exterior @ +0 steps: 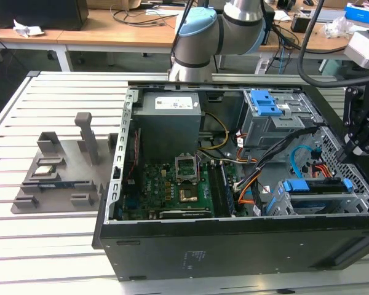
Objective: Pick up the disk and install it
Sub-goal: 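Insert the second disk wire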
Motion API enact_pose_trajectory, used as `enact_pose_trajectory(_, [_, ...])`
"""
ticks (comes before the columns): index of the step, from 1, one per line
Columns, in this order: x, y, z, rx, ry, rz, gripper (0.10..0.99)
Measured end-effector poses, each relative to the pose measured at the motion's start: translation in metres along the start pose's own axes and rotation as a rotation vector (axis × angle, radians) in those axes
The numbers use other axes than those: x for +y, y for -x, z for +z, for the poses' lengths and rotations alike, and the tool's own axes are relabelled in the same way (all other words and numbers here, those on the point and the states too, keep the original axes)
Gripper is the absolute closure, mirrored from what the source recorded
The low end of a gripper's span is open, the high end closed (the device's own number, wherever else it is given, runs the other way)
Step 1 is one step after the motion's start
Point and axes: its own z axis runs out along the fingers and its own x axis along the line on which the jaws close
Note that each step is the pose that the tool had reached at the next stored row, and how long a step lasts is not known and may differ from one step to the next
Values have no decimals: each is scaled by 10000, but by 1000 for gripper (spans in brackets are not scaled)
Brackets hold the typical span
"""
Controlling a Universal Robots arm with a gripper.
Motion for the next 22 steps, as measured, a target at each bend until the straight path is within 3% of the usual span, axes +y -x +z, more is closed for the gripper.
enact_pose_trajectory(8, [0, 0, -2, 0, 0, 0, 973])
enact_pose_trajectory(11, [0, 0, -2, -1, 0, 0, 784])
enact_pose_trajectory(14, [1, 6, -6, 4, 0, 0, 784])
enact_pose_trajectory(18, [1, 72, -7, 0, 0, -1, 784])
enact_pose_trajectory(22, [3, 196, -13, 0, 0, 0, 784])
